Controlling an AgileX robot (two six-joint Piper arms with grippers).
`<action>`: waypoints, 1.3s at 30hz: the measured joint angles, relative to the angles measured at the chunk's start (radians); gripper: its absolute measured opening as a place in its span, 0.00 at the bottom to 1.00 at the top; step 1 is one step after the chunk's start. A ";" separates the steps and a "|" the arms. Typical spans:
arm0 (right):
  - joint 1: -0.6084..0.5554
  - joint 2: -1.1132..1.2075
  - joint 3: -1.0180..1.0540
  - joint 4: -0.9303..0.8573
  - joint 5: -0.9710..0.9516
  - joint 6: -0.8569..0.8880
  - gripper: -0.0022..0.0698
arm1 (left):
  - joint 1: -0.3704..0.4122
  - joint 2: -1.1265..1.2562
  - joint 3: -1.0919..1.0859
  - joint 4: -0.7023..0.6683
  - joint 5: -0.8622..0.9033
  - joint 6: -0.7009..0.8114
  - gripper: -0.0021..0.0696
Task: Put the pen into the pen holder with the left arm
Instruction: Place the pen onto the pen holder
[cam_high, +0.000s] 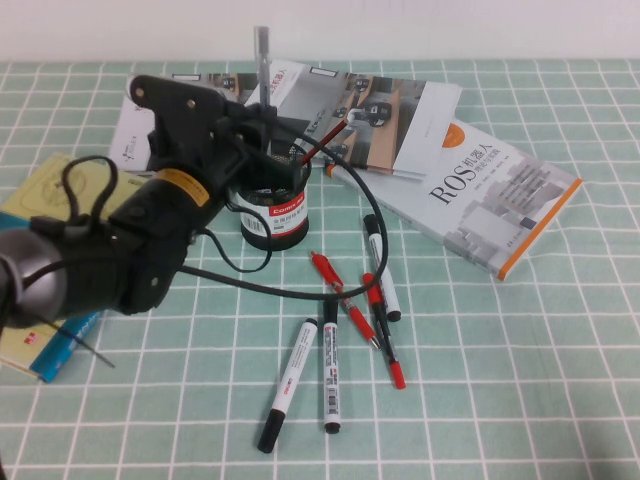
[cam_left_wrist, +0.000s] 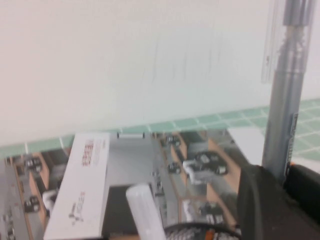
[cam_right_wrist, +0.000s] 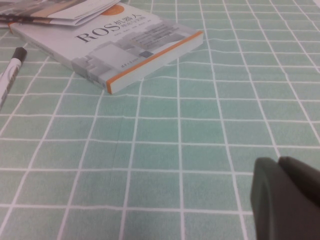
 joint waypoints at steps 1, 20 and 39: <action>0.000 0.000 0.000 0.000 0.000 0.000 0.00 | 0.002 0.011 -0.004 0.000 0.000 -0.002 0.09; 0.000 0.000 0.000 0.000 0.000 0.000 0.00 | 0.002 0.130 -0.037 -0.004 -0.023 0.002 0.09; 0.000 0.000 0.000 0.000 0.000 0.000 0.00 | 0.002 0.060 -0.052 -0.016 0.158 0.085 0.46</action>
